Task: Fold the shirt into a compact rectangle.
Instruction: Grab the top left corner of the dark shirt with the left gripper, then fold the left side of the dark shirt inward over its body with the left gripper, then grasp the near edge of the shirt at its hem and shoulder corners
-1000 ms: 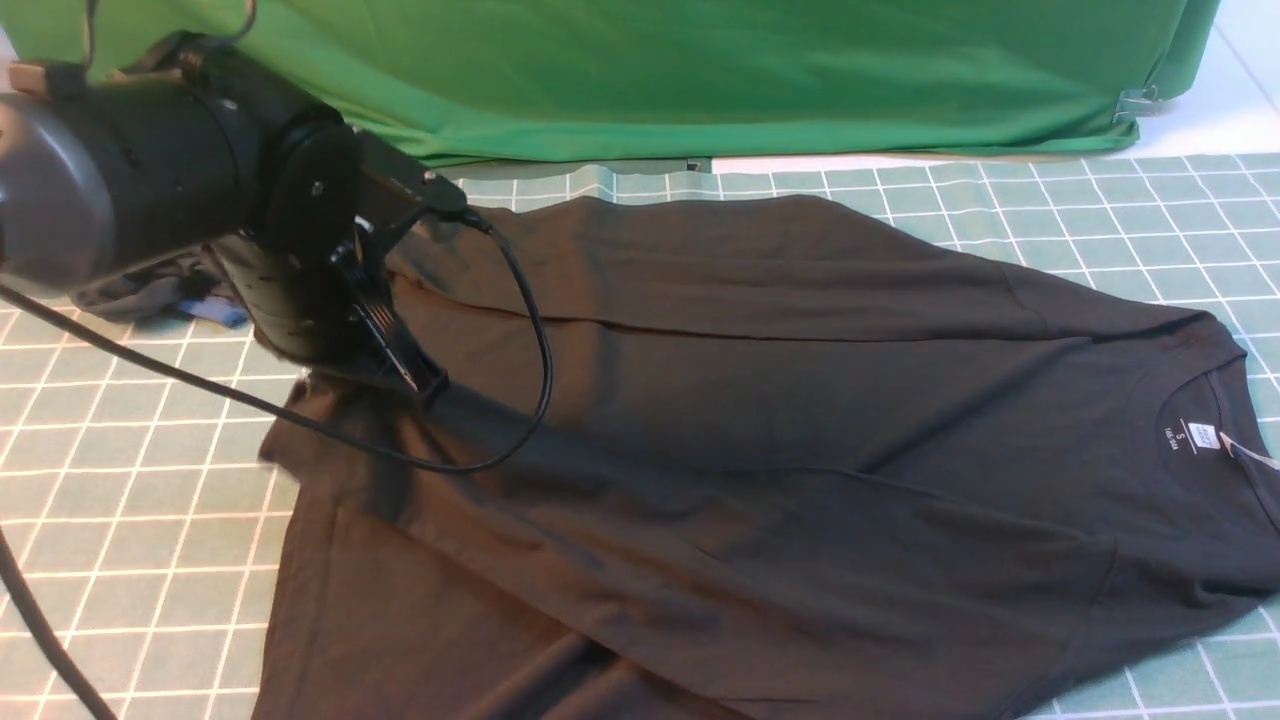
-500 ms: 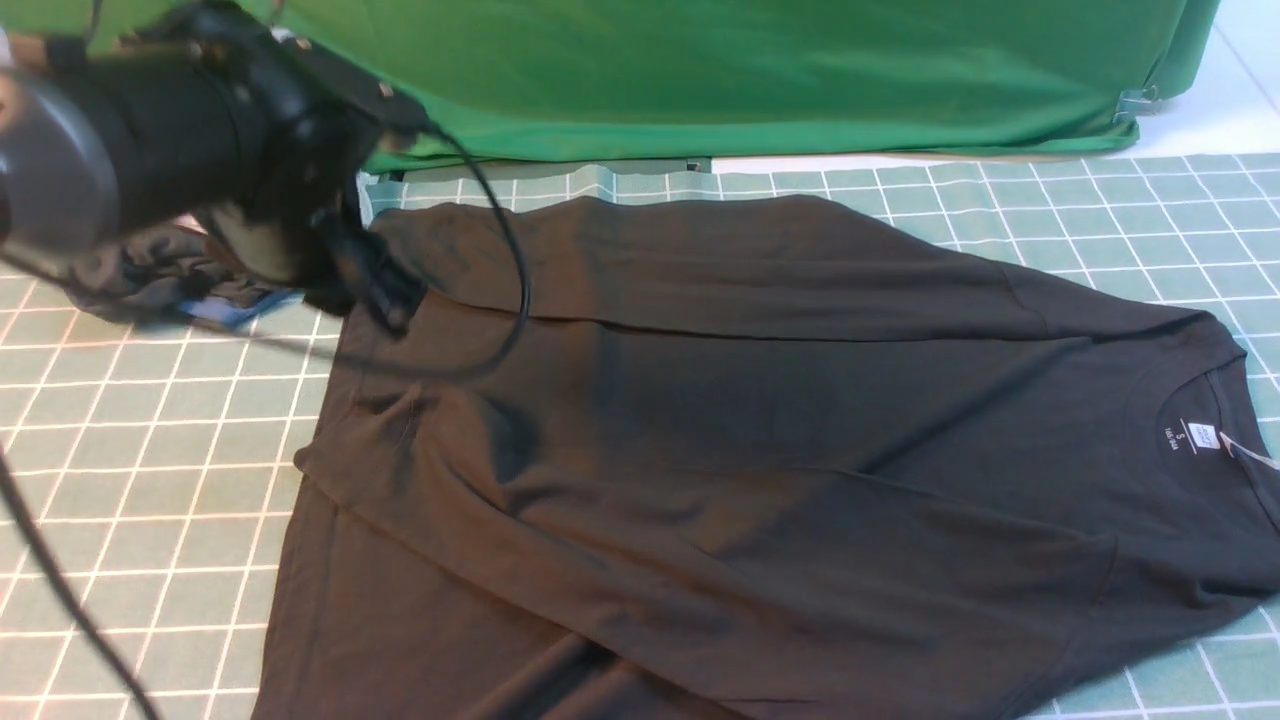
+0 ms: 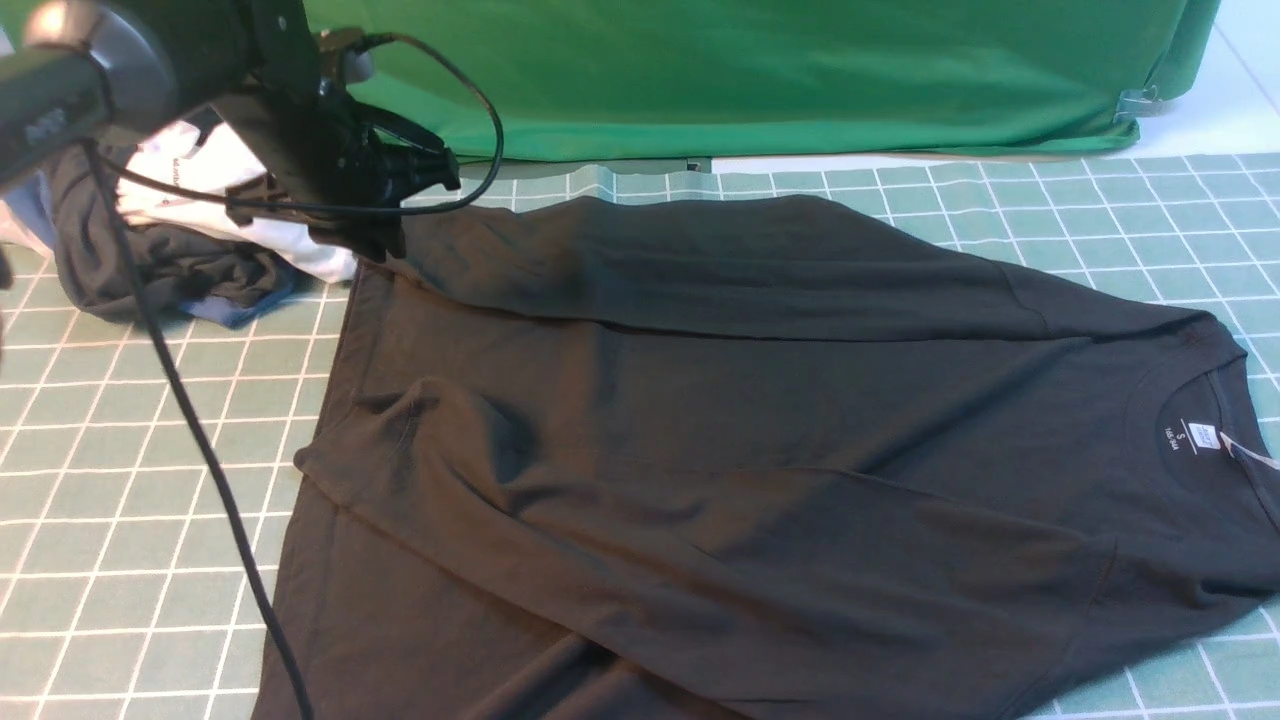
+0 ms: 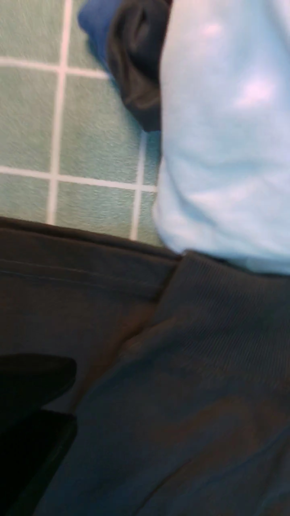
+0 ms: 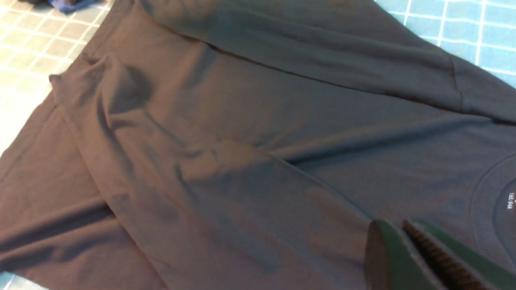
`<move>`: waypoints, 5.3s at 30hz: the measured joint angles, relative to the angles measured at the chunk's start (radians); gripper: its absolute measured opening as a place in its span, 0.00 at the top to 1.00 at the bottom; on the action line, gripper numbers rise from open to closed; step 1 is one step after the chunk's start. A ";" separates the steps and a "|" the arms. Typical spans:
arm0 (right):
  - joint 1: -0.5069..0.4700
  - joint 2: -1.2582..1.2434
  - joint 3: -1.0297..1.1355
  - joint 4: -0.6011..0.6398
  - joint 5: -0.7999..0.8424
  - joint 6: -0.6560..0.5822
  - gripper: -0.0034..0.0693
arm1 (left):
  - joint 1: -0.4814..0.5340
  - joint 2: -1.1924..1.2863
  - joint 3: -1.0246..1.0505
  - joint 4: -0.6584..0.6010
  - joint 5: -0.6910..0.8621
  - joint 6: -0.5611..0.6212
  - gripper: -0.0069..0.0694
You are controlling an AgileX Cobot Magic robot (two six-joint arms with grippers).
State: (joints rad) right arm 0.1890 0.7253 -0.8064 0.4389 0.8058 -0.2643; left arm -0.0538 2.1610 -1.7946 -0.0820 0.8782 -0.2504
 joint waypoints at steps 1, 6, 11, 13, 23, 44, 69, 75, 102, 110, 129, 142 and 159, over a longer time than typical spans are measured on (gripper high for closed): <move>0.000 0.000 0.000 0.000 0.000 0.000 0.89 | 0.004 0.015 -0.009 -0.013 -0.007 -0.019 0.66; 0.000 0.000 0.000 0.000 0.000 0.000 0.88 | 0.012 0.077 -0.019 -0.076 -0.053 -0.058 0.43; 0.000 0.000 0.000 0.000 0.000 0.000 0.87 | 0.012 0.113 -0.019 -0.114 -0.125 -0.062 0.28; 0.000 0.000 0.000 0.000 0.000 0.000 0.87 | 0.012 0.128 -0.021 -0.119 -0.159 -0.066 0.27; 0.000 0.000 0.000 0.000 0.011 0.000 0.86 | 0.013 0.130 -0.023 -0.105 -0.213 -0.087 0.73; 0.000 0.000 0.000 -0.088 0.003 0.040 0.86 | -0.047 -0.132 -0.020 0.015 0.101 0.094 0.88; 0.000 0.000 0.000 -0.226 -0.065 0.100 0.86 | -0.076 -0.649 0.928 -0.135 -0.135 0.055 0.88; 0.000 0.000 0.000 -0.226 -0.065 0.100 0.86 | -0.076 -0.652 0.933 -0.154 -0.099 0.074 0.78; 0.000 0.408 -0.172 -0.080 0.300 -0.040 0.85 | -0.228 -0.851 1.235 -0.002 0.163 -0.012 0.37; 0.000 0.408 -0.170 -0.069 0.278 -0.052 0.84 | -0.236 -0.842 1.270 0.020 0.088 -0.056 0.27; 0.005 0.408 -0.169 -0.065 0.404 -0.181 0.81 | -0.236 -0.690 1.249 -0.021 0.074 0.007 0.85; 0.439 0.451 -0.049 -0.064 0.214 -0.200 0.73 | -0.236 -0.945 1.245 0.138 0.237 -0.050 0.90; 0.706 0.824 0.023 -0.215 -0.105 -0.143 0.36 | -0.236 -0.957 1.245 0.162 0.224 -0.068 0.90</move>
State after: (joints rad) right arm 0.8954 1.5496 -0.7838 0.2235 0.7006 -0.4074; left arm -0.2893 1.2044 -0.5491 0.0798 1.1024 -0.3185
